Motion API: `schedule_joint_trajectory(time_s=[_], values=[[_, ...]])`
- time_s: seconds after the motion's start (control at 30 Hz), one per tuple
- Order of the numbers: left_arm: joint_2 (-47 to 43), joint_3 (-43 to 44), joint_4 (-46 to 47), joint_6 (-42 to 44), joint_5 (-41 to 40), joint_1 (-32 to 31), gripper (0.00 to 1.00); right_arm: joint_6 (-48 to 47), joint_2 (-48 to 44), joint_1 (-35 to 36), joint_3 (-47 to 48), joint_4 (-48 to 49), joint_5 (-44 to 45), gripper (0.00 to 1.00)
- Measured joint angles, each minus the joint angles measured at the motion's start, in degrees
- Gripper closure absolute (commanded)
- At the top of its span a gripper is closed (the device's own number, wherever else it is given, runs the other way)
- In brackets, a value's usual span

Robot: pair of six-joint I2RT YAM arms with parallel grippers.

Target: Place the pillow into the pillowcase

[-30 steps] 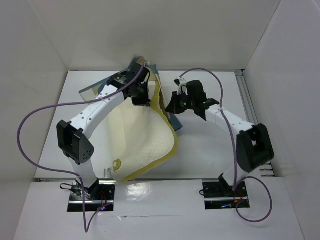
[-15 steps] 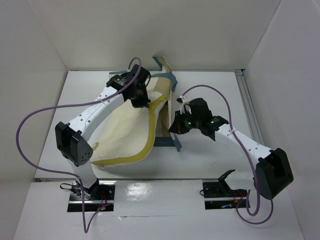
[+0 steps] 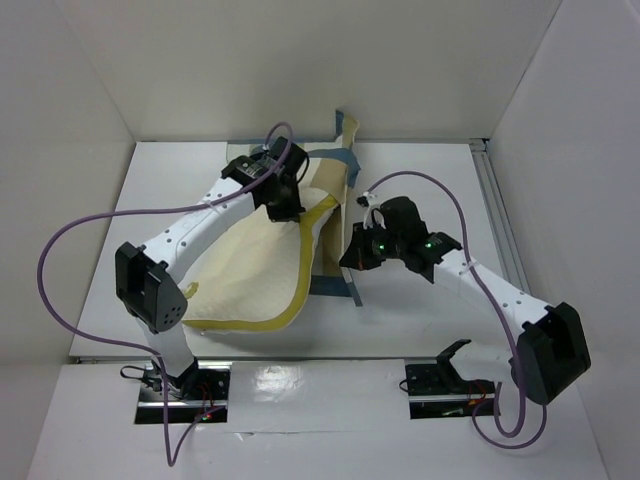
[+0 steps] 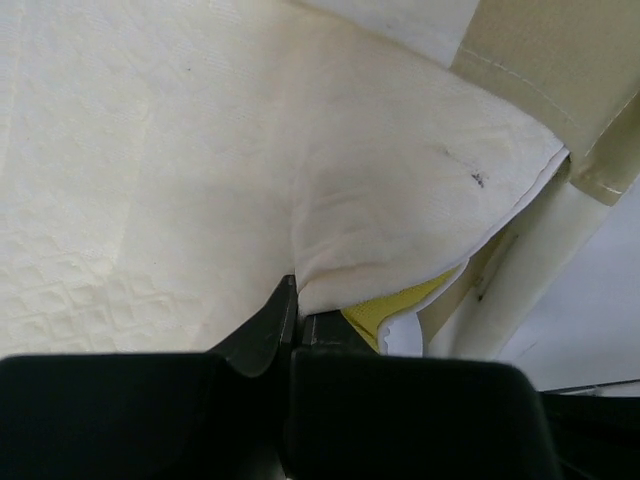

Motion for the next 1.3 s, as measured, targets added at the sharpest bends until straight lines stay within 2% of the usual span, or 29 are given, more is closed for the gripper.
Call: schedule_joint_trajectory(time_s=[0.1, 0.23, 0.33, 0.4, 0.47, 0.6, 0.7, 0.77, 1.0, 1.17, 1.2, 1.27, 1.3], values=[[0.3, 3.1, -2.5, 0.7, -2.1, -0.1, 1.00, -0.5, 1.0, -0.3, 4.0, -2.3, -0.5, 1.00], [1.8, 16.8, -8.7, 1.8, -7.1, 0.1, 1.00, -1.6, 8.5, 0.0, 18.9, -3.8, -2.0, 1.00], [1.6, 26.9, -11.6, 2.2, -9.6, 0.2, 1.00, -1.9, 10.3, 1.3, 27.3, -1.2, -2.7, 1.00], [-0.3, 30.1, -12.4, 2.6, -10.6, 0.2, 1.00, -1.4, 7.8, 3.0, 28.1, 3.0, -2.6, 1.00], [-2.6, 31.0, -13.7, 3.3, -10.8, -0.1, 1.00, 0.0, 3.8, 4.0, 25.4, 6.0, -2.4, 1.00], [-4.1, 31.0, -15.0, 3.7, -10.3, -1.6, 1.00, 5.3, -5.6, 4.5, 9.9, 13.8, -2.2, 1.00], [-0.8, 30.6, -15.8, 4.0, -10.7, -4.1, 1.00, 10.3, -8.4, 4.6, -3.1, 16.0, -2.6, 1.00], [2.6, 29.8, -15.7, 4.7, -10.6, -5.4, 1.00, 12.2, -8.3, 4.5, -8.5, 14.1, -2.1, 1.00], [15.0, 25.9, -9.4, 5.2, -9.7, -8.7, 1.00, 13.0, -11.7, 1.7, -9.8, 4.8, 1.1, 1.00], [17.1, 20.2, -5.8, 3.9, -9.5, -12.8, 1.00, 14.4, -10.8, 0.4, -10.4, -0.3, 6.9, 1.00], [17.0, 18.0, -4.4, 3.3, -9.6, -13.8, 1.00, 15.0, -11.0, 0.2, -11.2, -1.8, 8.2, 0.89], [16.9, 14.8, -2.8, 2.7, -9.6, -15.1, 1.00, 16.5, -11.0, 0.2, -12.2, -4.5, 10.1, 0.53], [16.9, 13.6, -2.4, 2.1, -9.4, -15.5, 1.00, 17.3, -11.0, 0.2, -12.5, -5.8, 11.1, 0.40]])
